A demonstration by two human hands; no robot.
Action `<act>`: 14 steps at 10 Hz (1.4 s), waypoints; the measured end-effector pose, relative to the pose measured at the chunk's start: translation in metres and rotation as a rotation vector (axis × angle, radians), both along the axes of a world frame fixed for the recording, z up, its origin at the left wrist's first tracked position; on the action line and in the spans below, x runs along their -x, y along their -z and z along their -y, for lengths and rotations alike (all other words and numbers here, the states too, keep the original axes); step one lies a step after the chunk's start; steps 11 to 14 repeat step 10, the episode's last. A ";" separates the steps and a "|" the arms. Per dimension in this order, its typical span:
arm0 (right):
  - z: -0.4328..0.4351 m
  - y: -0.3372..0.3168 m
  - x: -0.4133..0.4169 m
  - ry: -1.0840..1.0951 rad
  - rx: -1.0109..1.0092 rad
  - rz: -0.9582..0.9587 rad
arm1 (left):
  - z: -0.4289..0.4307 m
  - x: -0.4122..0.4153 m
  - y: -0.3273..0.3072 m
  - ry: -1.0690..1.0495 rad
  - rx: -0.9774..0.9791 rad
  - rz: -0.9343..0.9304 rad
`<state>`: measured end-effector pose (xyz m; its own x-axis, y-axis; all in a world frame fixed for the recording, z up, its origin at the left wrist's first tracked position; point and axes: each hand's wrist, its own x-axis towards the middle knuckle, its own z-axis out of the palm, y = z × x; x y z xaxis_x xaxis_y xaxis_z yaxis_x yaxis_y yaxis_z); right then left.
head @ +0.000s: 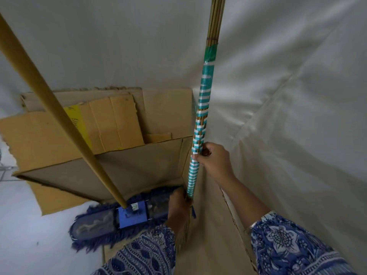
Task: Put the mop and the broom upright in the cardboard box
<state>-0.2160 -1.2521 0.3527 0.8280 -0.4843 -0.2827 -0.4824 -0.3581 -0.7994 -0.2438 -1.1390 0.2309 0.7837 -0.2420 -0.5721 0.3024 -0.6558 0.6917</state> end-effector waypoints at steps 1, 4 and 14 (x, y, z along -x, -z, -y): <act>0.009 0.009 -0.012 -0.005 0.034 0.029 | 0.011 -0.013 0.015 -0.001 -0.042 0.019; -0.001 0.015 -0.027 0.018 0.148 0.041 | 0.011 -0.023 0.021 -0.042 -0.104 0.050; -0.017 -0.027 -0.023 0.100 0.153 -0.057 | -0.025 -0.043 -0.034 0.017 -0.053 -0.059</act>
